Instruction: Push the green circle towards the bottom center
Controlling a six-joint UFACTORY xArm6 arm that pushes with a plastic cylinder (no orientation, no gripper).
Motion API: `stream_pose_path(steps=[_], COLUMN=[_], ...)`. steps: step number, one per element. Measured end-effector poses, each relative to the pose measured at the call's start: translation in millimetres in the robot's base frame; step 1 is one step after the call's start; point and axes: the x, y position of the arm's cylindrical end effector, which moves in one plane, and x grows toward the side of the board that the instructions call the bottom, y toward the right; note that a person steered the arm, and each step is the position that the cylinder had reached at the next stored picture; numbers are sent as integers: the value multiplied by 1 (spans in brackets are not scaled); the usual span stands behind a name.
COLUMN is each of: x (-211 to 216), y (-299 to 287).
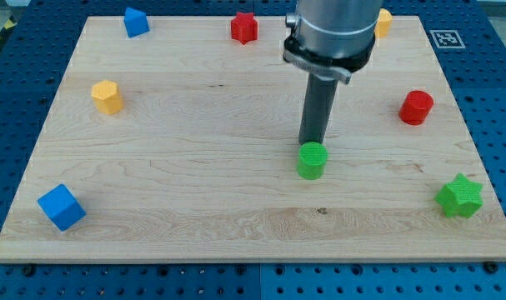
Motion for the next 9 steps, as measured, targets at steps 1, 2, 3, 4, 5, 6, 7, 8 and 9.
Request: stream_pose_path(steps=[1, 2, 3, 4, 5, 6, 7, 8, 9], x=[26, 44, 44, 45, 67, 83, 83, 83, 83], y=[-7, -9, 4, 37, 36, 27, 26, 12, -8])
